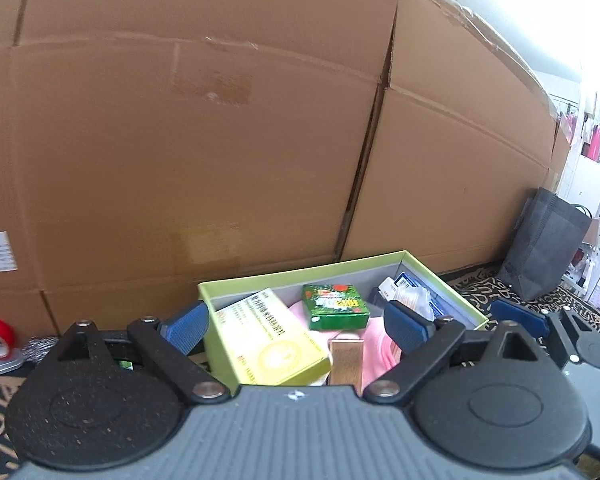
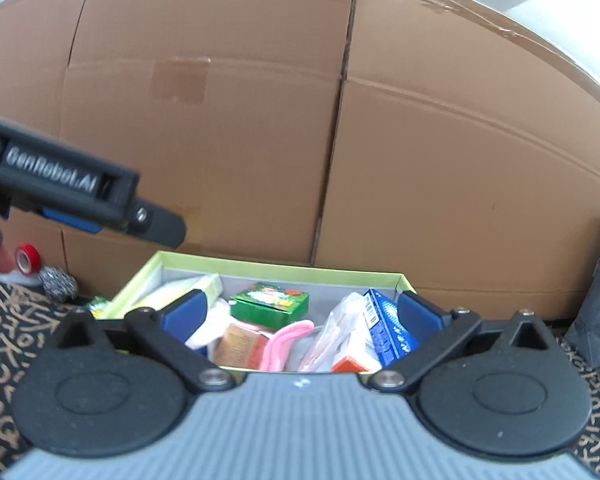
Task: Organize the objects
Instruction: 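Open both tools to drop the tea box and toothpick bag into the box, then move both open tools back to the remaining items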
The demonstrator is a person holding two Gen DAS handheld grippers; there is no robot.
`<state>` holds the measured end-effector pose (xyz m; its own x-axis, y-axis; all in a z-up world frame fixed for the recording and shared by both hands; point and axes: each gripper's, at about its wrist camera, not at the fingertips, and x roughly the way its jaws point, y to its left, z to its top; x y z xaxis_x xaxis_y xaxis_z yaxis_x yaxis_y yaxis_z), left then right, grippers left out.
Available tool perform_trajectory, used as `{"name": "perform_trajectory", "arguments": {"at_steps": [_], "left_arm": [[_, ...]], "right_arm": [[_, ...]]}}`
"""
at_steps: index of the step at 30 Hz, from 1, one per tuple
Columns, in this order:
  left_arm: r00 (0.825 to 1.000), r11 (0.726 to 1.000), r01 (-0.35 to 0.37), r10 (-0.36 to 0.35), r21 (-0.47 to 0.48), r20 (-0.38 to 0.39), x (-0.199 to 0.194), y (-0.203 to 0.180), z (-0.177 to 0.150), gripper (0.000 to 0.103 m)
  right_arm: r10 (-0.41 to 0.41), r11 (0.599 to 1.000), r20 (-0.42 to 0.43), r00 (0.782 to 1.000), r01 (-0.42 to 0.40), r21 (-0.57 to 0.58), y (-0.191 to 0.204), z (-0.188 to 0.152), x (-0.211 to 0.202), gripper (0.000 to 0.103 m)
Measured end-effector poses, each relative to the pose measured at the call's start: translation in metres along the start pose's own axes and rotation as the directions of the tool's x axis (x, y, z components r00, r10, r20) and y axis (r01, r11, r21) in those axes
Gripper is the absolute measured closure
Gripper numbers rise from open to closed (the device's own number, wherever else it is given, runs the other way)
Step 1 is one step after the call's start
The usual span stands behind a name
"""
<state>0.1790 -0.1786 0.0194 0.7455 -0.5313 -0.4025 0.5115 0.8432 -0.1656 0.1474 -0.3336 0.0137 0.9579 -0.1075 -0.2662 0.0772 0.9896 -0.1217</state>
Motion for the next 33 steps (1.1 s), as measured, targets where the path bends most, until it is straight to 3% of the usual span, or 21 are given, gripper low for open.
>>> {"name": "perform_trajectory", "arguments": {"at_steps": [8, 13, 18, 21, 25, 31, 33], "left_arm": [[0.999, 0.999, -0.029, 0.029, -0.013, 0.028, -0.039, 0.021, -0.012, 0.006], [0.999, 0.996, -0.035, 0.038, -0.077, 0.037, -0.066, 0.051, -0.03, 0.006], [0.991, 0.987, -0.123, 0.128, -0.101, 0.04, -0.096, 0.084, -0.055, 0.006], [0.982, 0.977, -0.181, 0.186, -0.114, 0.033, -0.111, 0.106, -0.068, 0.006], [0.972, 0.958, -0.231, 0.236, -0.168, 0.014, -0.126, 0.138, -0.078, 0.006], [0.955, 0.937, -0.295, 0.296, -0.188, -0.023, -0.129, 0.171, -0.091, 0.006], [0.955, 0.933, -0.296, 0.296, -0.203, -0.03, -0.126, 0.179, -0.092, 0.006]], "right_arm": [[0.042, 0.998, -0.006, 0.999, -0.042, 0.037, 0.02, 0.007, -0.025, 0.0], [0.141, 0.986, -0.008, 0.99, -0.139, 0.086, 0.037, 0.01, -0.038, 0.0], [0.187, 0.981, -0.093, 0.978, -0.181, 0.074, 0.068, 0.013, -0.037, 0.0], [0.262, 0.965, -0.099, 0.96, -0.259, 0.042, 0.094, 0.014, -0.043, 0.0], [0.386, 0.921, -0.117, 0.915, -0.388, 0.006, 0.13, 0.013, -0.043, 0.0], [0.451, 0.884, -0.176, 0.875, -0.466, -0.049, 0.179, 0.004, -0.026, 0.0], [0.447, 0.886, -0.183, 0.876, -0.462, -0.049, 0.192, 0.0, -0.016, 0.0]]}}
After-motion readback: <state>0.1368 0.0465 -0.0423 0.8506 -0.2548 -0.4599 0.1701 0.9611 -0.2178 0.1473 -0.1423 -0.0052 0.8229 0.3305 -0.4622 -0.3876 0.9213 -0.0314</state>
